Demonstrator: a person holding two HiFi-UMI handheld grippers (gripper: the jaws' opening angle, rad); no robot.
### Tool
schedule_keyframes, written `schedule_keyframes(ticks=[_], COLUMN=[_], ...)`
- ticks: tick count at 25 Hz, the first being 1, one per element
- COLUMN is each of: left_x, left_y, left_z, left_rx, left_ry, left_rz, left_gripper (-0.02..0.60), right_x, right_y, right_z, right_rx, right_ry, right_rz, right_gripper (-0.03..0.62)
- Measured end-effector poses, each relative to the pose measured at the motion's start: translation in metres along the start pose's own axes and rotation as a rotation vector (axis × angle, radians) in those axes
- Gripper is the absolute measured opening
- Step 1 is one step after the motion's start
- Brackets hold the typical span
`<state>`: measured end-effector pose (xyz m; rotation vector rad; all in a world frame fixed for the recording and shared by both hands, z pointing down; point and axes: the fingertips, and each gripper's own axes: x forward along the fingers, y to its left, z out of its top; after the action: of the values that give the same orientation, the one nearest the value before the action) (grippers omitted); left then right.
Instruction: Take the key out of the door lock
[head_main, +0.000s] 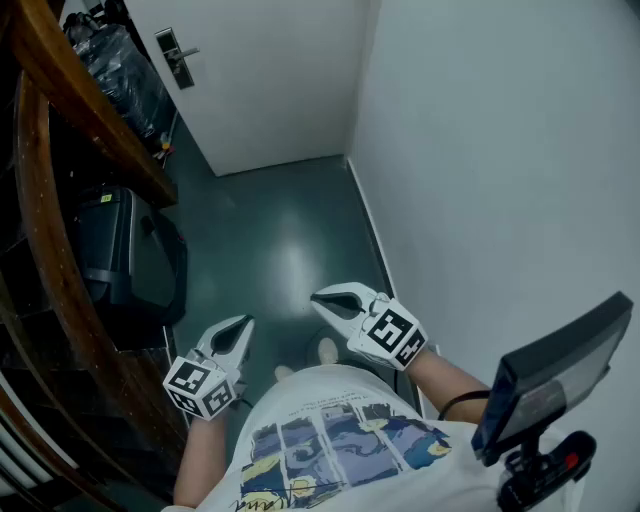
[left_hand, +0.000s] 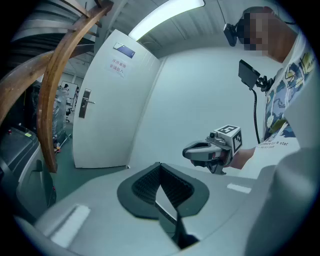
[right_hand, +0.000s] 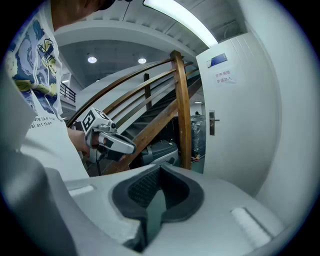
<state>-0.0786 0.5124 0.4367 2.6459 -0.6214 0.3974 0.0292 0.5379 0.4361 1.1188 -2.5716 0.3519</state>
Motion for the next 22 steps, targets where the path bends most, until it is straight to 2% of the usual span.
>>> schedule_keyframes(ticks=[3, 6, 12, 17, 22], left_x=[0.017, 0.026, 0.044, 0.059, 0.071], left_y=[0.002, 0.004, 0.003, 0.011, 0.019], left_z=[0.008, 0.014, 0.012, 0.028, 0.032], left_rx=[0.025, 0.033, 0.026, 0.025, 0.015], left_ry=[0.011, 0.016, 0.032, 0.019, 0.021], left_rz=[-0.038, -0.048, -0.025, 0.033, 0.04], left_gripper=[0.003, 0.003, 0.003, 0.003, 0.003], right_x=[-0.003, -0.004, -0.009, -0.015, -0.006], right_y=[-0.015, -0.025, -0.048, -0.072, -0.082], right_z=[-0.002, -0.003, -0.01, -0.014, -0.022], right_rx=[0.012, 0.017, 0.043, 0.024, 0.025], right_ry=[0.0, 0.001, -0.004, 0.001, 0.006], right_rz=[-0.045, -0.054, -0.04, -0.021, -0.017], right_gripper=[0.003, 0.003, 0.003, 0.017, 0.021])
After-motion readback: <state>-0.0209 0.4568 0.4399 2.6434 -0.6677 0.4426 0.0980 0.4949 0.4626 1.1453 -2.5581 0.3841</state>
